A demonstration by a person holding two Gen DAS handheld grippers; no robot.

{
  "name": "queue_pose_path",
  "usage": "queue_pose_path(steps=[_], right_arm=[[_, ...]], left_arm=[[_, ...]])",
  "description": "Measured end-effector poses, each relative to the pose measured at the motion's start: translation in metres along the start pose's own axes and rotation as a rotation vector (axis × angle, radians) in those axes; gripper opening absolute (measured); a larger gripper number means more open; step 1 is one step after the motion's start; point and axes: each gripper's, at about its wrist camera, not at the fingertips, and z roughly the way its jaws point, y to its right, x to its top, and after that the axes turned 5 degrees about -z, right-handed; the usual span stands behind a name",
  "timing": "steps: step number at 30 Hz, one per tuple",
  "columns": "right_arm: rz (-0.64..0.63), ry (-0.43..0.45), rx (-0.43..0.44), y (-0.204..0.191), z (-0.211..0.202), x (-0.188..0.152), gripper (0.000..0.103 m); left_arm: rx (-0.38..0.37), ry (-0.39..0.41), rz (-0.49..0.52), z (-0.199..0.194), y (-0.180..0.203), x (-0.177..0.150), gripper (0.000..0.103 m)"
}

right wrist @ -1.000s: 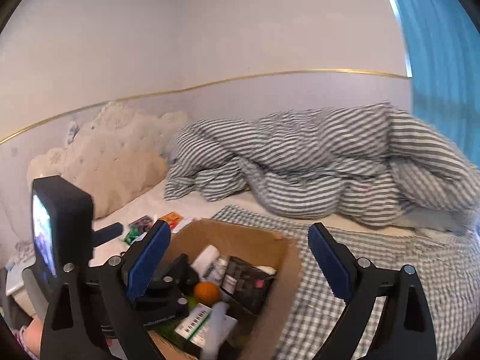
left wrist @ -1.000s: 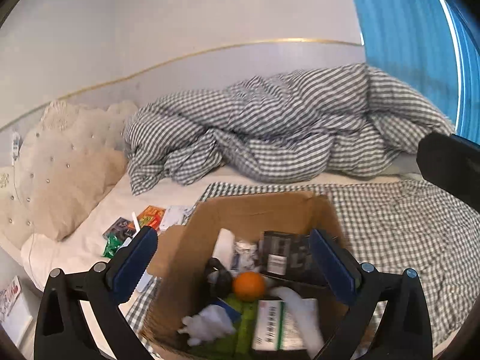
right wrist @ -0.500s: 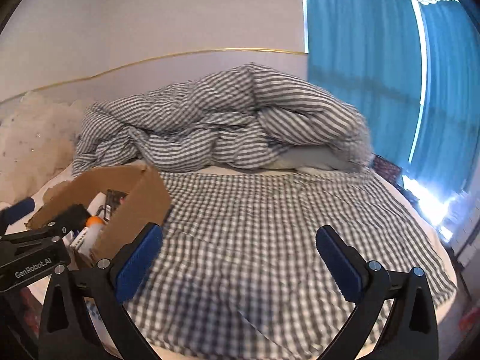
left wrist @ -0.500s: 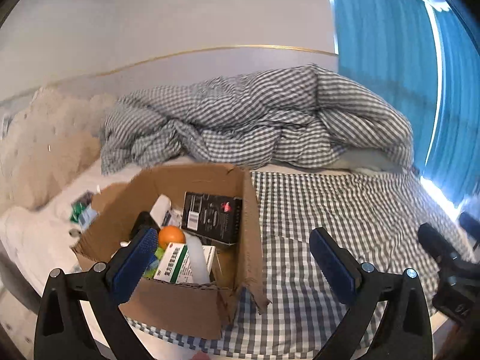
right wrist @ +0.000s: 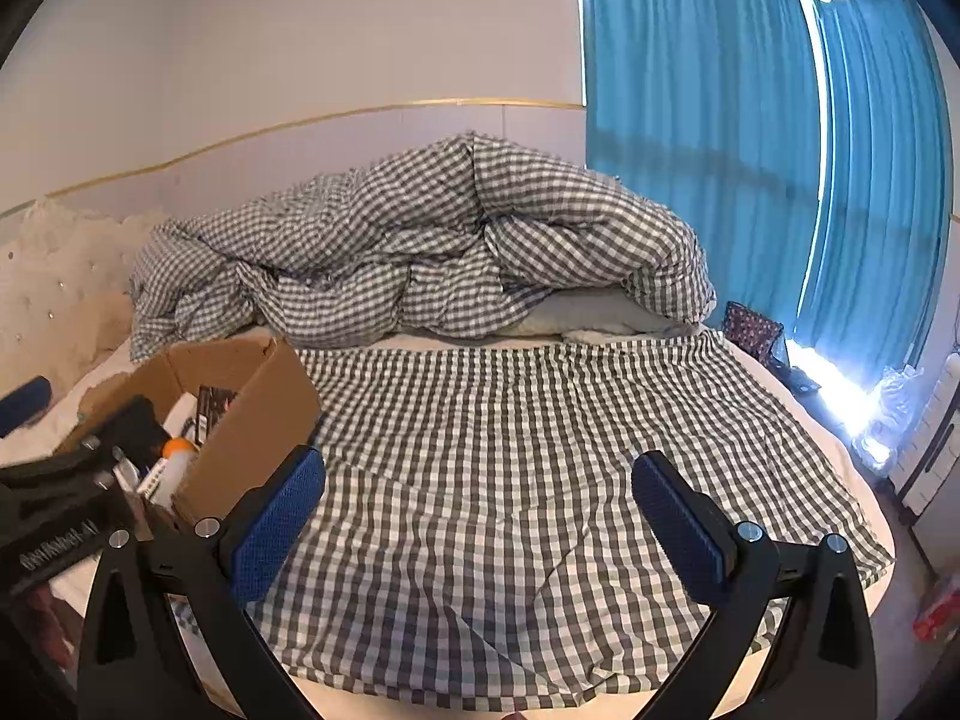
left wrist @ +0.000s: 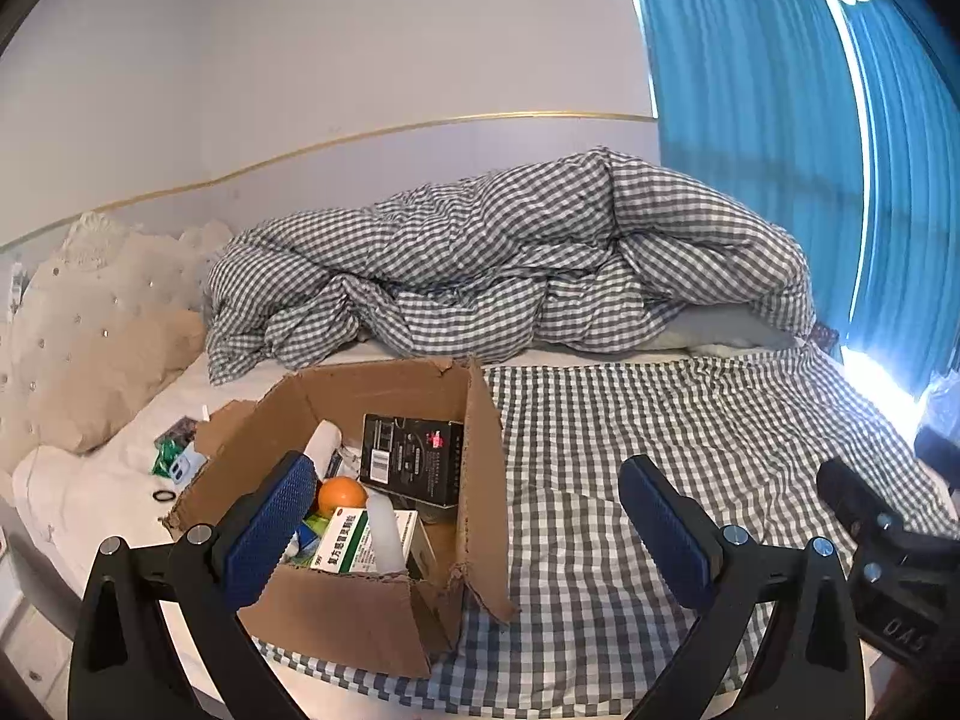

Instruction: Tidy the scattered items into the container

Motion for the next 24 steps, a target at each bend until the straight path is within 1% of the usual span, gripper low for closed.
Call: queue_pose_path(steps=[4,9,19,21,24], right_arm=[[-0.002,-0.019,0.003,-0.003,0.003,-0.005,0.103],[-0.007,-0.032,0.003,-0.005,0.006,-0.009,0.103],[-0.001,-0.022,-0.018,-0.003,0.002,-0.007,0.103],[0.000,-0.024,-0.019,-0.003,0.003,-0.007,0.103],[0.002,-0.029,-0.016,-0.002,0.004,-0.008,0.103]], left_arm=[[-0.008,-0.026,-0.029,0.005,-0.007,-0.002,0.103],[-0.008,-0.031,-0.026,0.006,-0.008,-0.006,0.103],[0.000,-0.054,-0.033,0.012,-0.008,-0.011,0.103],[-0.002,-0.070,-0.046,0.015,-0.010,-0.013,0.103],[-0.018,-0.104,-0.093,0.020,-0.016,-0.016,0.103]])
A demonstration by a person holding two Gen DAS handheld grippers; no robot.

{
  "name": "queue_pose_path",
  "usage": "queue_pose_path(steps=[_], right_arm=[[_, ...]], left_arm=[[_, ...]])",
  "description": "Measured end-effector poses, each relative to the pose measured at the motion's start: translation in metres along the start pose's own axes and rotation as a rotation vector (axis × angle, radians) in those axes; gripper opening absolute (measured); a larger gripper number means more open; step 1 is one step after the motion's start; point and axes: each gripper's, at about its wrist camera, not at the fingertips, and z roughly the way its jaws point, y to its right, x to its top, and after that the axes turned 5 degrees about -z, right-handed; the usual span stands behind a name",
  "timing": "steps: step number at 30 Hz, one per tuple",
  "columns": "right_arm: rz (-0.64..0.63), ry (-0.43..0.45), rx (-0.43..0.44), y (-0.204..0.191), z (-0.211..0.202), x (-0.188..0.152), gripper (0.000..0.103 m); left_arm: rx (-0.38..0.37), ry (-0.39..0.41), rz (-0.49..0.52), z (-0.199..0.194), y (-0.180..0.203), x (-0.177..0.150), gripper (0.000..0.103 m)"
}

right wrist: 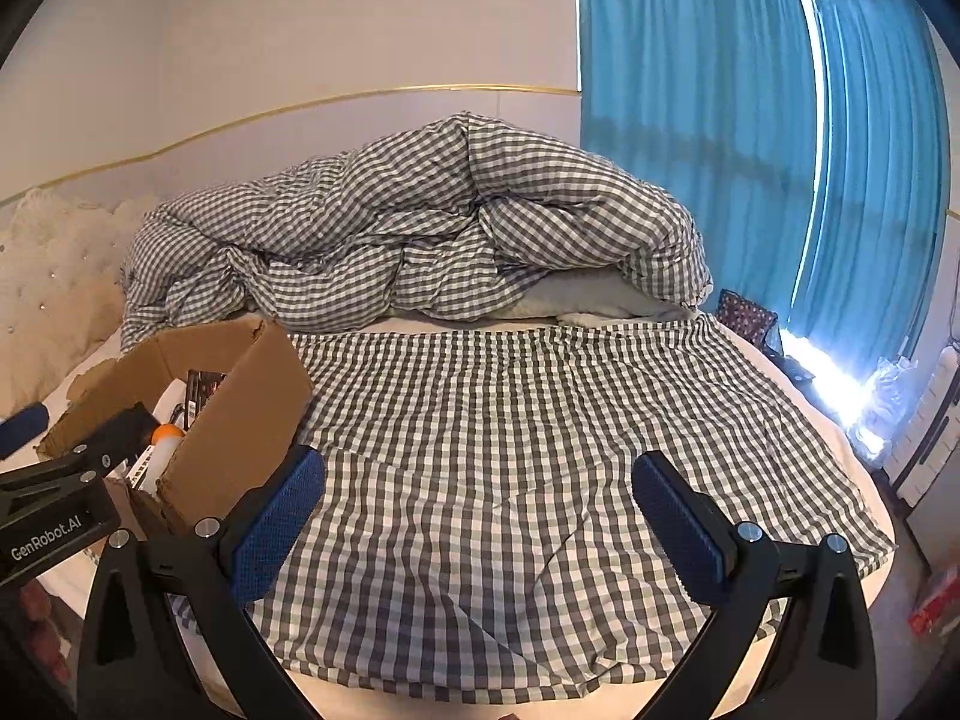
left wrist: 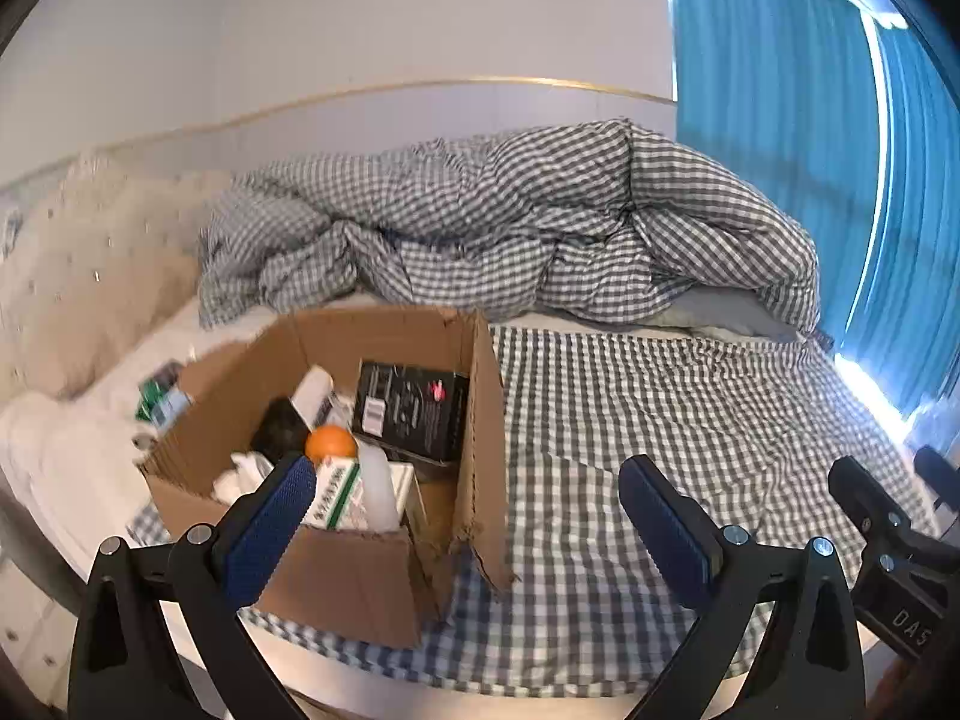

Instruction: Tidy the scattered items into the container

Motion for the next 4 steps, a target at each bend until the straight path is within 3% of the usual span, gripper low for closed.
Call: queue_pose_path(steps=[4], right_arm=[[0.001,-0.011,0.000,-0.0010,0.0023,-0.0017,0.103]], left_arm=[[0.034,-0.003,0.008,0.0024,0.0003,-0.0025,0.103]])
